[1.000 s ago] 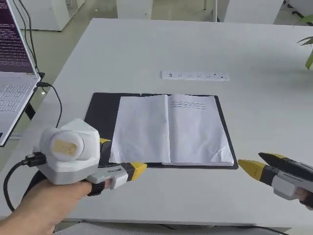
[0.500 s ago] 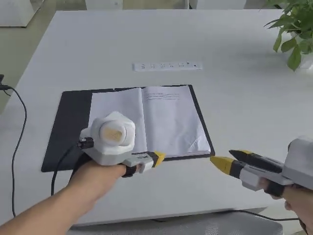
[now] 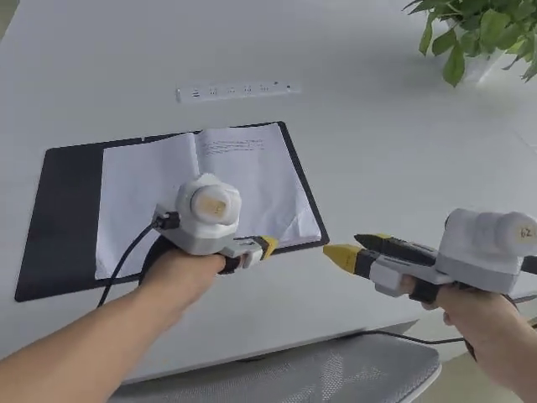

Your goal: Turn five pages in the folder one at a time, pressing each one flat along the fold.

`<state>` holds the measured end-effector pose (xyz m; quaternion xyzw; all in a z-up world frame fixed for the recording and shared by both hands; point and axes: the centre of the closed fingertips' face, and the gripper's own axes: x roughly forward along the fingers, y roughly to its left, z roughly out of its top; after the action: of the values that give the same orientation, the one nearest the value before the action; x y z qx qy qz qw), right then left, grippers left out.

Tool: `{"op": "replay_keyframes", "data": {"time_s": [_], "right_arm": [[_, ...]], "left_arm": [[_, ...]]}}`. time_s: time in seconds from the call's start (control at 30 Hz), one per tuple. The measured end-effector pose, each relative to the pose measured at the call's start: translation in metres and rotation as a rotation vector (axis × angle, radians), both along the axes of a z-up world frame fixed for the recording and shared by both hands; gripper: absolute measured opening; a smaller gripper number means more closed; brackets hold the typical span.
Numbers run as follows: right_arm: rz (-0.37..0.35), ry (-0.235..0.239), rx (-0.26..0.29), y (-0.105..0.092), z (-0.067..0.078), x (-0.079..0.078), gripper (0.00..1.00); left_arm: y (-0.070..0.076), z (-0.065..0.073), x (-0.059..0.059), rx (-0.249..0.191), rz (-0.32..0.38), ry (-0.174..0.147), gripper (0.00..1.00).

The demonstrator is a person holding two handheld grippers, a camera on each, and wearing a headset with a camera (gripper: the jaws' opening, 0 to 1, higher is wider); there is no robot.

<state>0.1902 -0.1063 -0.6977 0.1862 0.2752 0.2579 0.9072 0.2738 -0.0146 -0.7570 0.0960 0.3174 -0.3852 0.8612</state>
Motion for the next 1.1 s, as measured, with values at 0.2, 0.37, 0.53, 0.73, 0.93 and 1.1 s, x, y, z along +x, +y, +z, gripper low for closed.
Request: {"op": "replay_keyframes", "data": {"time_s": [0.2, 0.37, 0.53, 0.73, 0.93, 1.1], "right_arm": [[-0.013, -0.001, 0.017, -0.001, -0.002, 0.009, 0.44], [-0.026, 0.015, 0.031, -0.002, -0.01, 0.016, 0.43], [-0.045, 0.016, 0.054, -0.002, -0.012, 0.023, 0.43], [-0.047, 0.027, 0.061, 0.001, -0.019, 0.033, 0.42], [-0.048, 0.044, 0.069, 0.004, -0.026, 0.042, 0.42], [-0.043, 0.063, 0.078, 0.009, -0.035, 0.048, 0.41]], "left_arm": [[-0.013, -0.009, 0.009, -0.013, 0.038, 0.012, 0.53], [-0.02, -0.012, 0.015, -0.017, 0.059, 0.005, 0.5], [-0.024, -0.016, 0.02, -0.023, 0.082, 0.017, 0.5], [-0.032, -0.026, 0.027, 0.007, 0.059, -0.015, 0.48], [-0.033, -0.04, 0.027, 0.075, 0.04, -0.036, 0.44], [-0.033, -0.043, 0.026, 0.088, 0.022, -0.044, 0.39]]}}
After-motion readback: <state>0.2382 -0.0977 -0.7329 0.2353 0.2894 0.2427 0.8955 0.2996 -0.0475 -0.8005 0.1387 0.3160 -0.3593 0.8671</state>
